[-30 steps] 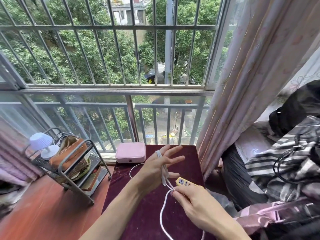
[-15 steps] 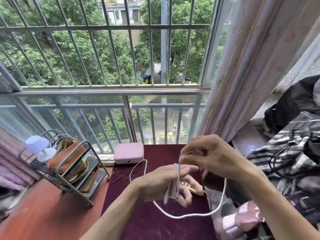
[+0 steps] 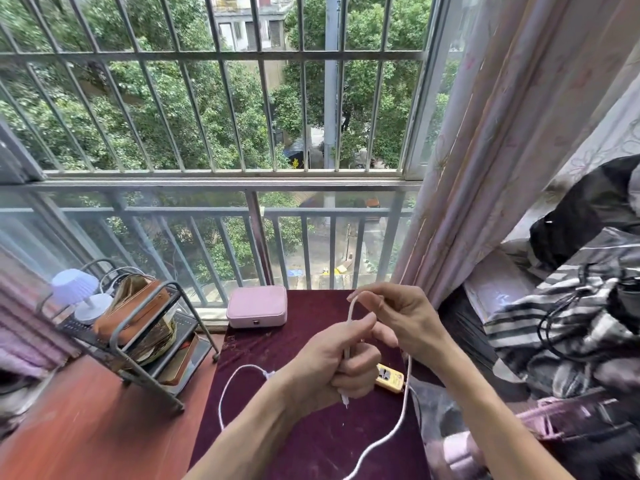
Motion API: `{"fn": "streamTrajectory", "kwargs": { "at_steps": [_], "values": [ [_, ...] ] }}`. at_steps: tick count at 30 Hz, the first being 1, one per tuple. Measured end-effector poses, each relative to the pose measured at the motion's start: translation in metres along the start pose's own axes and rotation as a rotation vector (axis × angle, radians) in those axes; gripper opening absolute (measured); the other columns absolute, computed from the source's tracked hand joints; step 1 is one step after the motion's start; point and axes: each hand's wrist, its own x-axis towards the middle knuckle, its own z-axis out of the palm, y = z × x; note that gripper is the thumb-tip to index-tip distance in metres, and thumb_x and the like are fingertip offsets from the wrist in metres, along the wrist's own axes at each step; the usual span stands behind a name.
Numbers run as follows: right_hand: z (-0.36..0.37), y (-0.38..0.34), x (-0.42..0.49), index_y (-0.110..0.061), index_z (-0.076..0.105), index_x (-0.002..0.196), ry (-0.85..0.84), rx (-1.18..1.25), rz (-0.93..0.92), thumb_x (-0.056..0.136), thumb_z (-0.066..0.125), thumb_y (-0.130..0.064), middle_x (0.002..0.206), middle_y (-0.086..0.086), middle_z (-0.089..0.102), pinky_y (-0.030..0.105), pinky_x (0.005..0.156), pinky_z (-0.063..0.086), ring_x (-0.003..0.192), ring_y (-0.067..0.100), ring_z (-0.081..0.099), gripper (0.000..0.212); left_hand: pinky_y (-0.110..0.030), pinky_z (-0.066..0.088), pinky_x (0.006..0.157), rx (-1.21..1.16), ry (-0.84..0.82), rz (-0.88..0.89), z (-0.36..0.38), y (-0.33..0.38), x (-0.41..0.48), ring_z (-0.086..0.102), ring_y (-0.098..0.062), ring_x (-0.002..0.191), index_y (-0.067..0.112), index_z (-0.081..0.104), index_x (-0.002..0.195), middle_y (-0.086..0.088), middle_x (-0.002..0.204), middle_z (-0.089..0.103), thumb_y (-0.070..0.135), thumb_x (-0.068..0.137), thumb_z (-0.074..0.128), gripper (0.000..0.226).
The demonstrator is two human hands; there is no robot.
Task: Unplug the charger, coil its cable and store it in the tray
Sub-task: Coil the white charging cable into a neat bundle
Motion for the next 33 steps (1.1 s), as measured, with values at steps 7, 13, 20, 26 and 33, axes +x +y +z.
{"fn": "streamTrajectory", "kwargs": {
  "at_steps": [7, 13, 20, 26, 33],
  "values": [
    [0.023, 0.011, -0.009, -0.012, 0.07, 0.111, 0.192, -0.041, 0.031, 0.091, 0.055, 0.016, 0.087, -0.006, 0.075, 0.026, 0.08, 0.058, 0.083, 0.012, 0.072, 0.038, -0.023, 0.01, 0.039, 0.016, 0.004, 0.041, 0.014, 0.017, 0.004, 0.009, -0.01, 0.036, 0.01, 0.058, 0.097, 0.005, 0.045, 0.013, 0.045, 0.105, 0.028, 0.047],
    [0.052, 0.007, -0.017, -0.02, 0.058, 0.069, 0.11, -0.16, 0.25, 0.104, 0.045, -0.003, 0.047, -0.002, 0.046, 0.011, 0.041, 0.046, 0.038, -0.001, 0.057, 0.041, -0.028, -0.004, 0.039, 0.001, -0.045, 0.069, 0.023, 0.031, 0.02, 0.01, -0.01, 0.034, 0.006, 0.055, 0.09, 0.004, 0.043, 0.017, 0.039, 0.103, 0.03, 0.044],
    [0.065, 0.024, -0.051, -0.028, 0.067, 0.102, 0.118, -0.284, 0.178, 0.114, 0.04, -0.034, 0.087, 0.001, 0.071, 0.035, 0.074, 0.053, 0.076, 0.012, 0.067, 0.03, -0.019, 0.02, 0.034, 0.032, 0.162, 0.193, -0.003, 0.054, 0.03, 0.026, -0.004, 0.032, 0.01, 0.058, 0.094, 0.007, 0.043, 0.034, 0.031, 0.104, 0.04, 0.029],
    [0.044, -0.007, -0.069, -0.031, 0.063, 0.11, -0.111, -0.498, 0.145, 0.11, 0.044, -0.045, 0.059, -0.015, 0.057, 0.02, 0.055, 0.042, 0.052, 0.008, 0.054, 0.024, -0.027, 0.052, 0.05, 0.079, 0.426, 0.167, -0.027, 0.054, 0.036, 0.055, -0.015, 0.048, 0.01, 0.055, 0.093, -0.006, 0.063, 0.06, 0.019, 0.104, 0.047, 0.016],
    [0.016, -0.068, -0.057, -0.023, 0.056, 0.095, -0.365, -0.941, 0.173, 0.105, 0.044, -0.055, 0.085, 0.001, 0.07, 0.04, 0.075, 0.05, 0.082, 0.025, 0.065, 0.036, -0.049, 0.058, 0.086, 0.211, 0.517, 0.128, -0.045, 0.034, 0.049, 0.072, -0.018, 0.076, 0.007, 0.054, 0.108, -0.013, 0.09, 0.079, 0.017, 0.108, 0.043, 0.015]
  ]
}}
